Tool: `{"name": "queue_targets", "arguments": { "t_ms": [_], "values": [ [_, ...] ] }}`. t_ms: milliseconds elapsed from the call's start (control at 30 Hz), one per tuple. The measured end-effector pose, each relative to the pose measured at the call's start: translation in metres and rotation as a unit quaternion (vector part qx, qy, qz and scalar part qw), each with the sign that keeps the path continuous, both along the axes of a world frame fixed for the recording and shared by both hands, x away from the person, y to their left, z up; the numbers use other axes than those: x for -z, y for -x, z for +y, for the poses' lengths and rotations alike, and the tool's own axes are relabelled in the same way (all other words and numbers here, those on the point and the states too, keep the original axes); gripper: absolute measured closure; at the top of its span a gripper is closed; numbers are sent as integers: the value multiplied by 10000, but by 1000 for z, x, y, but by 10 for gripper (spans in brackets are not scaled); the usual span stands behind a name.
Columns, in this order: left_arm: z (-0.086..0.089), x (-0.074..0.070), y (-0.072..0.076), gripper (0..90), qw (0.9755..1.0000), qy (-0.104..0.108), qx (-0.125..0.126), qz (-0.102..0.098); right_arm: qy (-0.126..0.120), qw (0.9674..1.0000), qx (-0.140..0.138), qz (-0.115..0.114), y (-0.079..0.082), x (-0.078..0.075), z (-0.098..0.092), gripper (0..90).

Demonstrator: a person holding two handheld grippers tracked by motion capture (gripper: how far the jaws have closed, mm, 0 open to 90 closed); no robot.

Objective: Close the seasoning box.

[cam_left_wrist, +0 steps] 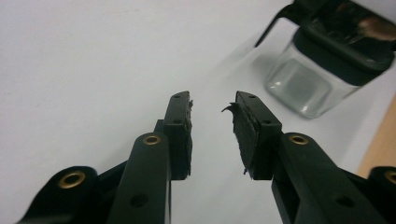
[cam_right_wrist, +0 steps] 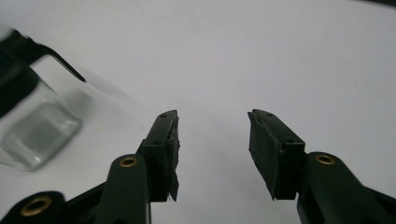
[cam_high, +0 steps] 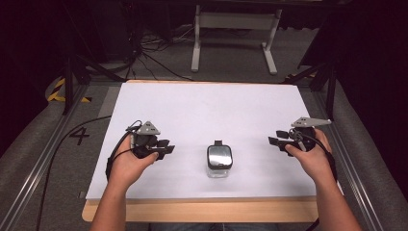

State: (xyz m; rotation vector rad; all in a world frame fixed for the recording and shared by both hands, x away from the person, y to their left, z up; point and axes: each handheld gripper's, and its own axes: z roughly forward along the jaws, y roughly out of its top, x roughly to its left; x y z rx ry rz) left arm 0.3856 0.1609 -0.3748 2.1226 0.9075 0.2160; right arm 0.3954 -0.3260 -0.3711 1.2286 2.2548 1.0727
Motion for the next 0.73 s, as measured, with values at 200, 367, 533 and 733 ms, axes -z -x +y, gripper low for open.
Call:
{"name": "queue_targets", "arguments": {
  "t_ms": [200,367,533,733],
  "values": [
    [8,17,-13,628,9998,-96,-95,144,-3,9993,217,308,-4,23,-17,538],
    [10,35,-23,611,9992,-214,-114,305,88,9979,336,545,-6,43,-26,538],
    [14,46,-28,586,9988,-209,-132,412,145,9970,382,660,-7,56,-31,540],
    [14,45,-28,505,9992,-96,-210,337,3,9982,346,488,-7,56,-28,520]
  ]
}}
